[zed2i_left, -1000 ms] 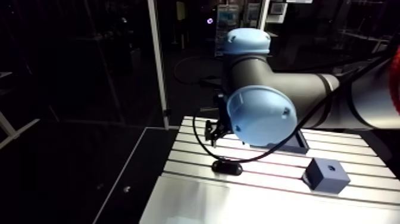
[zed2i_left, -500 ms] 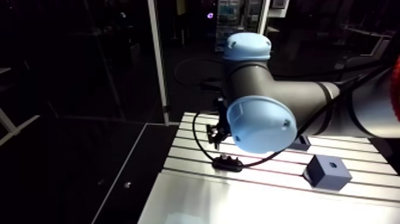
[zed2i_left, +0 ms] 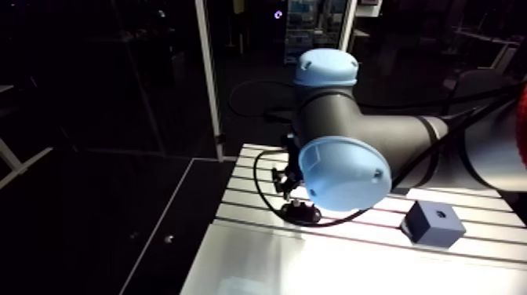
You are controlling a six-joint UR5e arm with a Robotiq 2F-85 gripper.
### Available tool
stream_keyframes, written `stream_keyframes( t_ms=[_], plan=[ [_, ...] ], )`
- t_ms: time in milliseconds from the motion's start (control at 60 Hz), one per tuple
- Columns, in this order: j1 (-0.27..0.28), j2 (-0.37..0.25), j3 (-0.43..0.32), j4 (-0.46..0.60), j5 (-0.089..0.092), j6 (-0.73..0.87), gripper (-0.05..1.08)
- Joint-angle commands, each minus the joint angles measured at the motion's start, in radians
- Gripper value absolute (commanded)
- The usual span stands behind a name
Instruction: Pick up the M10 bolt and insert it into the hex recess until seated.
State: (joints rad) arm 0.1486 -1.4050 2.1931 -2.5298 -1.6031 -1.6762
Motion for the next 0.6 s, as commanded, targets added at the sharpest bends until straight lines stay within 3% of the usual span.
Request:
stream_keyframes(
  t_ms=[17,233,600],
  plan=[
    [0.0,0.007,0.006,-0.002,0.001,-0.003,0.34],
    [0.0,0.032,0.014,-0.066,-0.002,-0.009,0.35],
    [0.002,0.037,0.015,-0.07,-0.002,-0.009,0.37]
  ],
)
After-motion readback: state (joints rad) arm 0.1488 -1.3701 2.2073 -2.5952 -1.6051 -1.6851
